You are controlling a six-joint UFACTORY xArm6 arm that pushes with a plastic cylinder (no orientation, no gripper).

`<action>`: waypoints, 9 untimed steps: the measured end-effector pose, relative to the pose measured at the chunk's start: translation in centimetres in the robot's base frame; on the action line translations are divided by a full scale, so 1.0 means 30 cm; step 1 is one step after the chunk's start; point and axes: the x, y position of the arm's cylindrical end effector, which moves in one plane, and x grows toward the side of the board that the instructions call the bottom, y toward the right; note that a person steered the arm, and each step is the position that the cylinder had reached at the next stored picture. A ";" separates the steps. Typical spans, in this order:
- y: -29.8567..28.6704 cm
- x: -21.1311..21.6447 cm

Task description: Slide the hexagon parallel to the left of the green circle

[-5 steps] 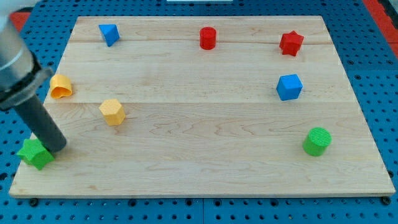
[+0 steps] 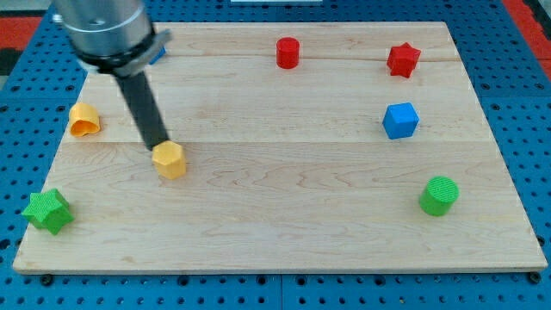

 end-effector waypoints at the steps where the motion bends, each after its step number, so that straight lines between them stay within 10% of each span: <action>1: 0.052 0.075; 6: 0.212 0.253; 9: 0.474 -0.277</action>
